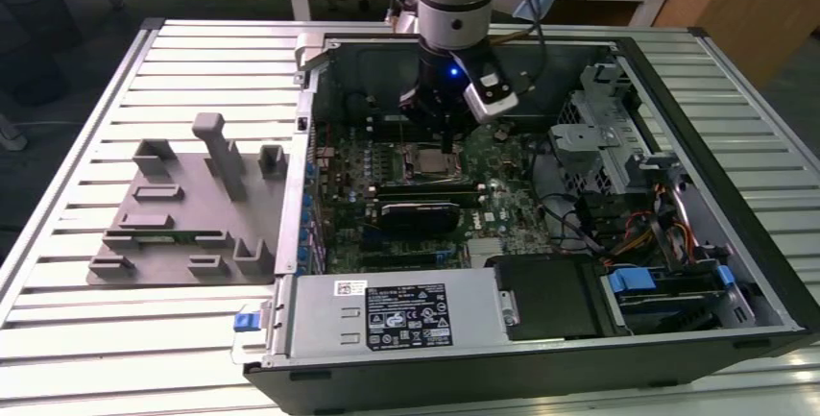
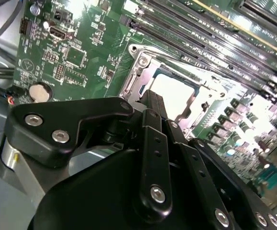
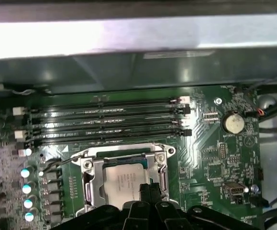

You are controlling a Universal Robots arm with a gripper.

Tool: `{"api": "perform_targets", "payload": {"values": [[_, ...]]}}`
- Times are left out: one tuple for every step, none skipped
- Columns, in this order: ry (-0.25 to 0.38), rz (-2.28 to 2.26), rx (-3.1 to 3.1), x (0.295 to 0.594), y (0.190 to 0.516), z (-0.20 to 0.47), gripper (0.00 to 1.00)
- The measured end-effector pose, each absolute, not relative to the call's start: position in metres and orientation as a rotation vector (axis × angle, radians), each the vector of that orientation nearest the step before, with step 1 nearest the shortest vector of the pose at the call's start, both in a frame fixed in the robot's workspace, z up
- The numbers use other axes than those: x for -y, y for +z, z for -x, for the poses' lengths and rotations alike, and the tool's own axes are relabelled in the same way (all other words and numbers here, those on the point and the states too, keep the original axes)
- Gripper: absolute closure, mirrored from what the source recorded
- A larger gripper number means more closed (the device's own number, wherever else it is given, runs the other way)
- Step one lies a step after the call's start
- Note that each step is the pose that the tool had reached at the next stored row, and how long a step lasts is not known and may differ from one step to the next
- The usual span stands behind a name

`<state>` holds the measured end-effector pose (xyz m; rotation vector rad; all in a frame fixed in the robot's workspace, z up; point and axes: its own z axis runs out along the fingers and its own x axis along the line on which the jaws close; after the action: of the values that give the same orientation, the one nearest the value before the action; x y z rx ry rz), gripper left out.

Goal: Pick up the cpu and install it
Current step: 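Close the cpu cover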

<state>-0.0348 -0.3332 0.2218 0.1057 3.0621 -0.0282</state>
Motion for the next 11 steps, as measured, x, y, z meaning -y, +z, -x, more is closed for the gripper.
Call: {"api": "perform_targets", "payload": {"values": [[-0.030,-0.087,-3.063,0.3332,0.2216,0.0350,0.89],[-0.031,-0.068,-3.063,0.3332,0.2215,0.0351,0.89],[-0.031,-0.050,-3.064,0.3332,0.2212,0.0352,0.89],[-0.032,-0.031,-3.064,0.3332,0.2210,0.0354,0.89],[-0.034,-0.014,-3.065,0.3332,0.2208,0.0354,0.89],[-0.036,-0.002,-3.066,0.3332,0.2206,0.0359,0.89],[-0.040,0.003,-3.066,0.3332,0.2203,0.0364,0.89],[-0.040,0.003,-3.066,0.3332,0.2197,0.0366,0.89],[-0.041,0.003,-3.066,0.3332,0.2191,0.0367,0.89],[-0.041,0.003,-3.066,0.3333,0.2184,0.0368,0.89],[-0.041,0.003,-3.067,0.3333,0.2176,0.0368,0.89]]}}
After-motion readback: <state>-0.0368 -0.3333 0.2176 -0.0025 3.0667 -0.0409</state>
